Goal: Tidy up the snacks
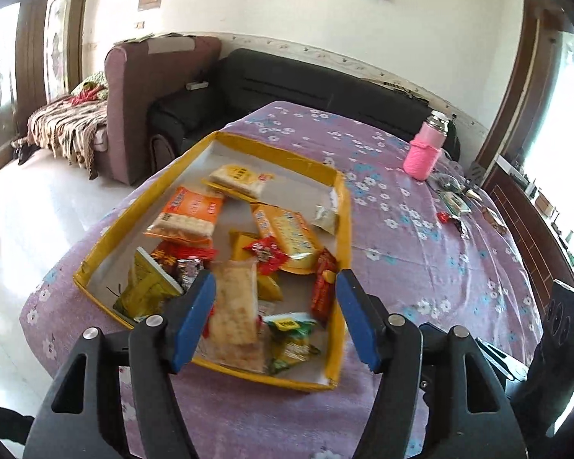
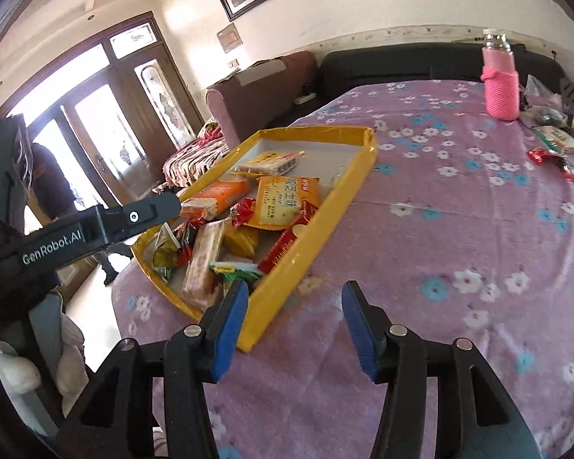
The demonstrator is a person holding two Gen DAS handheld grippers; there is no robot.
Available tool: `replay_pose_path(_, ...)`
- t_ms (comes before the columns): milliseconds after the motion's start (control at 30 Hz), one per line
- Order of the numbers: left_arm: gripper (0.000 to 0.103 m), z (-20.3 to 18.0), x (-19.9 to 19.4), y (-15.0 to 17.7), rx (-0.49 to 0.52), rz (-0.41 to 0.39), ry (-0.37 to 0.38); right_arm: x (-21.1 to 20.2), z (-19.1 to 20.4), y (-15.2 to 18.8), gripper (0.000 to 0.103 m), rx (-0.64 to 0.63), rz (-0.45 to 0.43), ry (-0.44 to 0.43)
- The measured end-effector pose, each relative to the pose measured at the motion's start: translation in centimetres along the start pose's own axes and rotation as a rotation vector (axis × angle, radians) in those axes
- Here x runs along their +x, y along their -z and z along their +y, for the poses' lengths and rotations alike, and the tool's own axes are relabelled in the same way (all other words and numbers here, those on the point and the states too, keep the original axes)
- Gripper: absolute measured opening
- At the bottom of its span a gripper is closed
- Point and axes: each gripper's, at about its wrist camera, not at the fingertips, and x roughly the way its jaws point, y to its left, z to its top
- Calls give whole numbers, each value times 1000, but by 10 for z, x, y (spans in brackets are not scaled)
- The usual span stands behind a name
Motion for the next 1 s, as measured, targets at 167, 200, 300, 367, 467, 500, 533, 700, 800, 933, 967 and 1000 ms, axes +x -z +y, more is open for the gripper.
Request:
replay_pose_path(167,73,-21,-6,4,47,-9,4,-17,-3,14,59,-34,-30,46)
replay_pose_path(200,73,-25,-7,5,52,-11,7,-20,-4,17,60,-33,-34,52)
replay_pose_path(300,74,-35,-10,8,70,-16,-4,-25,-7,25,60,-36,-35,67)
replay_pose_path(367,79,-39,-13,9,73,-23,-36,-28,-8,30,61,-45,-35,81)
replay_pose_path(467,85,-44,-19,9,80,-66,-127,-32,-9,31,64,-48,-40,85)
replay_pose_path(500,85,-45,-21,9,85,-83,-169,-34,-8,32,68,-53,-46,88)
replay_pose_path(533,85,-45,-22,10,89,-91,-198,-37,-7,33,72,-61,-59,89)
replay_pose_path(700,85,-37,-21,10,73,-86,-248,-45,1,37,77,-108,-92,103)
replay_pose_path(800,85,-31,-20,11,55,-81,-243,-43,7,37,77,-124,-82,106)
replay_pose_path(933,85,-25,-12,14,45,-50,-251,-38,14,41,77,-143,-65,111)
replay_pose_path(967,85,-23,-10,14,42,-39,-251,-37,15,41,77,-149,-61,113)
replay_pose_path(1000,85,-22,-7,15,39,-29,-250,-35,17,42,77,-156,-57,115)
